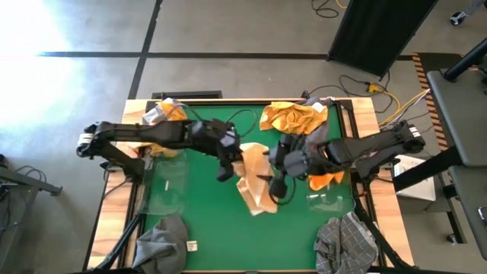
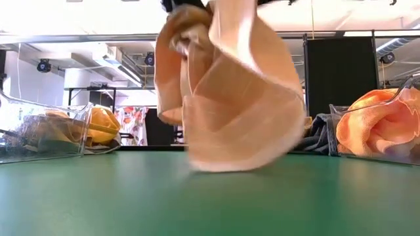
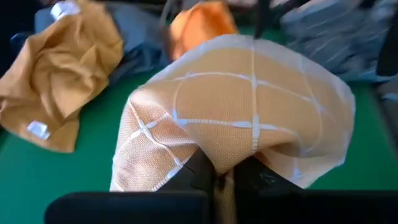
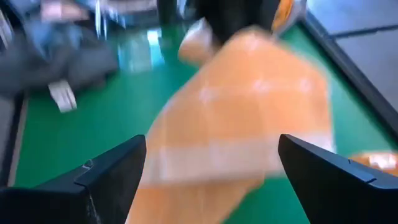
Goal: Sort microfiber towel by color & place in baskets
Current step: Put the orange patterned microfiber towel into the right transparent bin
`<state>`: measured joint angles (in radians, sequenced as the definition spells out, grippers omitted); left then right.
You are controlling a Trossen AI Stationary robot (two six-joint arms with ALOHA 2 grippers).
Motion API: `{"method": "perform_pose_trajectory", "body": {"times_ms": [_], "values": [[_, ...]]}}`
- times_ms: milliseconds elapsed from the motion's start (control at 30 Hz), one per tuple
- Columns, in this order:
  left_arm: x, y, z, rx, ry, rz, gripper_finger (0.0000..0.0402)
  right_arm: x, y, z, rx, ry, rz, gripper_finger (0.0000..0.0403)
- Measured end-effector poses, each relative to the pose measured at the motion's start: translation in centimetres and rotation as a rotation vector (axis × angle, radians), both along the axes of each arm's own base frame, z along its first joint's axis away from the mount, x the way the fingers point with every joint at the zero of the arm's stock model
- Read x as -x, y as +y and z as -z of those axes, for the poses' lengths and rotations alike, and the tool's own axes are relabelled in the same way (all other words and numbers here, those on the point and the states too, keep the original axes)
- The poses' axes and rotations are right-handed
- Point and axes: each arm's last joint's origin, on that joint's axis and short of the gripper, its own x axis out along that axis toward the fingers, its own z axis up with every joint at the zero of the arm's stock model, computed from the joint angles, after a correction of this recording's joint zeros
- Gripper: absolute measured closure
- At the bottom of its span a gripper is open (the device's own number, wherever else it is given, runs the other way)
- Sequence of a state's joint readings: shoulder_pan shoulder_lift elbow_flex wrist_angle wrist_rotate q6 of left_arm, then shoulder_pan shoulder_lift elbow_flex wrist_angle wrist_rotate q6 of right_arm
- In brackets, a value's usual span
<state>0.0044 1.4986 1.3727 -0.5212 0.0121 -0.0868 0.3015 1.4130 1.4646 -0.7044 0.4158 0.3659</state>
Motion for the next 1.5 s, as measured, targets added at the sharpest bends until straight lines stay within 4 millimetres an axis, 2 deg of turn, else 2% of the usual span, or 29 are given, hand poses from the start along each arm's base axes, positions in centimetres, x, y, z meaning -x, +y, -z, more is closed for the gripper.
{"method": "perform_pose_trajectory", "body": {"times_ms": [133,267,433,567,733,900,1067,1100,1200,1333,1500], "values": [[1.3,-0.5,-2.9,0.083,-0.153,0.131,0.0397,-1.9,-1.5,-2.2,0.058,-0.046,-0.002,0.0044],[2.0,-0.9,-5.4,0.163,-0.289,0.257,0.0397,-3.3,-2.5,-2.6,0.085,-0.032,-0.088,0.0044],[2.6,-1.3,-8.6,0.232,-0.471,0.396,0.0398,-4.6,-2.2,-3.1,0.144,-0.033,-0.276,0.0046],[2.4,-1.4,-9.7,0.269,-0.566,0.427,0.0398,-5.4,-1.7,-4.9,0.258,-0.110,-0.359,0.0065],[2.6,-1.5,-11.2,0.303,-0.702,0.469,0.0395,-5.1,-1.7,-7.6,0.269,-0.219,-0.352,0.0117],[2.6,-1.4,-11.8,0.295,-0.762,0.455,0.0380,-4.5,-1.8,-9.9,0.266,-0.296,-0.339,0.0220],[3.2,-1.0,-12.0,0.296,-0.746,0.435,0.0325,-4.1,-1.9,-10.6,0.267,-0.303,-0.338,0.0362],[3.6,-0.8,-12.1,0.296,-0.733,0.426,0.0311,-3.9,-2.0,-10.7,0.270,-0.289,-0.341,0.0376],[5.4,-0.3,-12.4,0.300,-0.635,0.386,0.0269,-3.0,-2.2,-11.1,0.251,-0.235,-0.337,0.0380],[8.8,0.1,-12.3,0.292,-0.363,0.309,0.0232,-0.6,-2.8,-11.4,0.184,-0.105,-0.273,0.0383],[12.2,0.6,-10.8,0.183,-0.057,-0.019,0.0223,3.2,-3.7,-9.4,0.075,0.221,-0.077,0.0383]]}}
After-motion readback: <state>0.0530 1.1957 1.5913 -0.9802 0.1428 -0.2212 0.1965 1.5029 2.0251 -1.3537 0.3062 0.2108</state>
